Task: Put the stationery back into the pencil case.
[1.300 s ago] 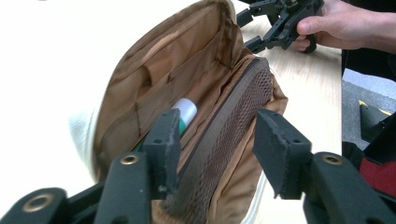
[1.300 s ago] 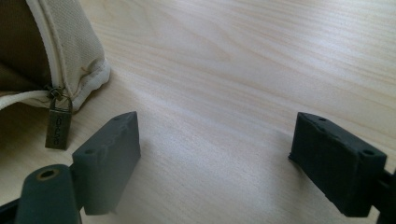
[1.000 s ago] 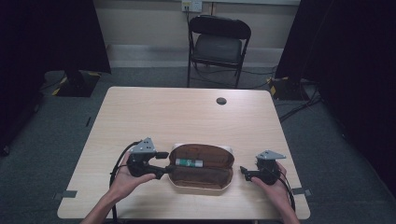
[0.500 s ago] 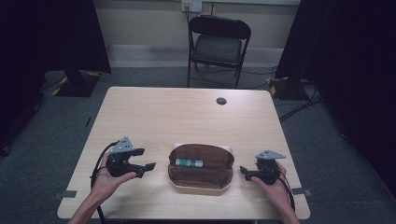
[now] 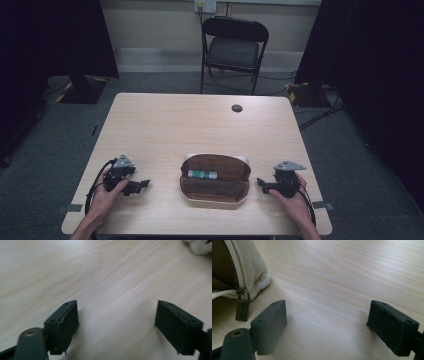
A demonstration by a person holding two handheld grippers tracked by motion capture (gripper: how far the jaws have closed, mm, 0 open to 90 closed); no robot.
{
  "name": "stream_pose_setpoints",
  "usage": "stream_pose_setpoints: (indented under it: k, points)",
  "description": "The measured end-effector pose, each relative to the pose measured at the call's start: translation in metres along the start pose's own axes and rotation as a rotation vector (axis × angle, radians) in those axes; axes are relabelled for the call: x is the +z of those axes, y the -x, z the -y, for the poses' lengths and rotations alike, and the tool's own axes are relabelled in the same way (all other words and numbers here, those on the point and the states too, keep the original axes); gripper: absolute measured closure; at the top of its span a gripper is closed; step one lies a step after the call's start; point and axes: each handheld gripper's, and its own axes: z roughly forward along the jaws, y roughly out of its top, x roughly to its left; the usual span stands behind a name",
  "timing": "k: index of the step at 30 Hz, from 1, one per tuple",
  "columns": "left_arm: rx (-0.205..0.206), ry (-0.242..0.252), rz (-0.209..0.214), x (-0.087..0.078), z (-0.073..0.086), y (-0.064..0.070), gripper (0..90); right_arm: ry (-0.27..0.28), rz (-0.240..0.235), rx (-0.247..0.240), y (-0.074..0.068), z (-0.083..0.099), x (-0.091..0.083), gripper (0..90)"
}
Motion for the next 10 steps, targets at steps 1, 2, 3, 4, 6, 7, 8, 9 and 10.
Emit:
stream_pose_setpoints:
  k: [1, 2, 3, 4, 6, 7, 8, 9, 10]
  points:
    - [0.026, 0.019, -0.036, 0.0023, 0.0026, 0.0012, 17.2, 0.001, 0.0, 0.0, 0.0, 0.0, 0.0001, 14.6]
    - [0.024, 0.038, -0.034, 0.0036, 0.0047, 0.0009, 15.1, 0.0, 0.0, 0.0, 0.0, 0.0, 0.0, 14.6]
    - [0.023, 0.072, -0.033, 0.0057, 0.0075, 0.0004, 13.5, 0.0, 0.0, 0.0, 0.0, 0.0, 0.0, 14.7]
    - [0.021, 0.076, -0.035, 0.0063, 0.0078, 0.0002, 11.1, 0.0, 0.0, 0.0, 0.0, 0.0, 0.0, 14.6]
    - [0.021, 0.077, -0.034, 0.0064, 0.0077, 0.0002, 11.0, 0.001, -0.001, 0.0, 0.0, 0.0001, 0.0, 14.6]
    - [0.021, 0.075, -0.035, 0.0063, 0.0078, 0.0002, 11.0, 0.0, 0.001, 0.0, 0.0, 0.0, 0.0, 14.6]
    - [0.021, 0.076, -0.035, 0.0064, 0.0078, 0.0002, 11.0, 0.0, 0.001, 0.0, 0.0, 0.0, 0.0, 14.6]
    - [0.02, 0.076, -0.034, 0.0064, 0.0078, 0.0002, 10.9, 0.0, 0.0, 0.0, 0.0, 0.0001, 0.0, 14.6]
    - [0.02, 0.076, -0.034, 0.0064, 0.0078, 0.0002, 10.9, 0.0, 0.004, 0.001, -0.0002, 0.0, 0.0001, 14.1]
